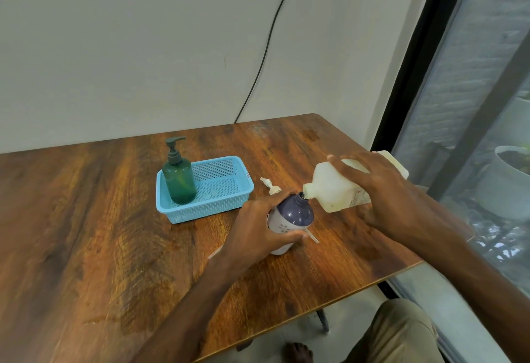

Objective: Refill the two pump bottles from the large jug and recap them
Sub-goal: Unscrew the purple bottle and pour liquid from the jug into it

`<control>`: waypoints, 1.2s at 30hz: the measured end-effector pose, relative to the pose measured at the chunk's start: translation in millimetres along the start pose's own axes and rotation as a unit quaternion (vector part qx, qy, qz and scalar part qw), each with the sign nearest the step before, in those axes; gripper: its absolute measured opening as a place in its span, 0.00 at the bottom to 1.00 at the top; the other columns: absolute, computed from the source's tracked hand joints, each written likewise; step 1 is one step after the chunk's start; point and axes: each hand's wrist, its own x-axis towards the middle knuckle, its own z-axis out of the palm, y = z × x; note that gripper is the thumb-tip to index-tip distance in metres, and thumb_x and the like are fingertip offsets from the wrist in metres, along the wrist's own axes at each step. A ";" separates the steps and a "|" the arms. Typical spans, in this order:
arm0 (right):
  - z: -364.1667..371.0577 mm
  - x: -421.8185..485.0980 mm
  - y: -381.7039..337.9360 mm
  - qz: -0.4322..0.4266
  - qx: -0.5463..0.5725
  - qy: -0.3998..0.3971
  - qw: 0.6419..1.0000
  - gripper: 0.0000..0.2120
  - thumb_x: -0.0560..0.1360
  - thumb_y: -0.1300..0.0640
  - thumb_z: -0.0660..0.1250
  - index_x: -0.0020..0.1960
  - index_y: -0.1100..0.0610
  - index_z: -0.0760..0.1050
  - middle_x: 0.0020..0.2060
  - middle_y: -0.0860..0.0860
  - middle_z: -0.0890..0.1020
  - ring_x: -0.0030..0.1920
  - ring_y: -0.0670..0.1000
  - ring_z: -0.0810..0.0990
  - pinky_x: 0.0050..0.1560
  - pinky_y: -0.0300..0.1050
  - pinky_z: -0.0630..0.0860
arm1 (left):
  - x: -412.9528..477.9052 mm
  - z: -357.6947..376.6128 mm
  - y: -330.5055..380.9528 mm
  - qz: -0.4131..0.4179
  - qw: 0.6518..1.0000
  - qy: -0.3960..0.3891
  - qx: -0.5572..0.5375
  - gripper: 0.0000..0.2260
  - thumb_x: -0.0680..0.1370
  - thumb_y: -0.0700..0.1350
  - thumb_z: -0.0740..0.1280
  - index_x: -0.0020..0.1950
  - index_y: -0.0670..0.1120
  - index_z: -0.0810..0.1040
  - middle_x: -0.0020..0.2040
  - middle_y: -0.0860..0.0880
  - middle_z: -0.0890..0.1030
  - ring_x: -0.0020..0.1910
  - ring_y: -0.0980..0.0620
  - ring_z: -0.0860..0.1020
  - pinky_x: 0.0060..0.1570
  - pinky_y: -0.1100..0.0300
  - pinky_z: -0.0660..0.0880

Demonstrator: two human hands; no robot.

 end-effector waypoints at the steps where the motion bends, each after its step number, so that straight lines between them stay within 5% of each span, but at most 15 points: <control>1: 0.5 0.3 0.4 -0.002 0.000 0.004 1.000 0.48 0.70 0.61 0.78 0.79 0.41 0.53 0.77 0.53 0.64 0.78 0.56 0.59 0.76 0.53 0.56 | 0.1 -0.1 0.1 -0.001 1.000 -0.001 -0.001 0.36 0.68 0.56 0.83 0.74 0.54 0.75 0.61 0.64 0.79 0.59 0.74 0.75 0.54 0.76 0.73; 16: 5.6 3.7 4.6 -0.017 0.009 0.015 1.000 0.51 0.66 0.63 0.81 0.80 0.44 0.57 0.75 0.56 0.68 0.76 0.60 0.64 0.74 0.58 0.62 | 0.0 -1.2 0.7 0.002 1.000 -0.003 -0.007 0.36 0.68 0.56 0.83 0.74 0.53 0.75 0.63 0.62 0.80 0.60 0.72 0.76 0.55 0.76 0.74; 27: 5.9 5.3 4.3 -0.027 -0.015 0.032 0.999 0.56 0.63 0.64 0.82 0.79 0.40 0.53 0.74 0.55 0.70 0.75 0.61 0.66 0.72 0.61 0.64 | -0.6 -1.5 2.6 0.001 1.000 -0.003 -0.008 0.34 0.68 0.54 0.83 0.72 0.57 0.74 0.58 0.71 0.76 0.58 0.78 0.74 0.52 0.79 0.71; 36: 5.0 6.1 4.2 -0.033 -0.014 0.036 0.999 0.56 0.63 0.64 0.82 0.79 0.40 0.54 0.74 0.56 0.70 0.75 0.61 0.66 0.72 0.63 0.65 | 0.1 -2.2 1.9 0.004 1.000 -0.006 -0.012 0.35 0.68 0.56 0.83 0.73 0.54 0.76 0.61 0.64 0.80 0.59 0.72 0.76 0.54 0.76 0.74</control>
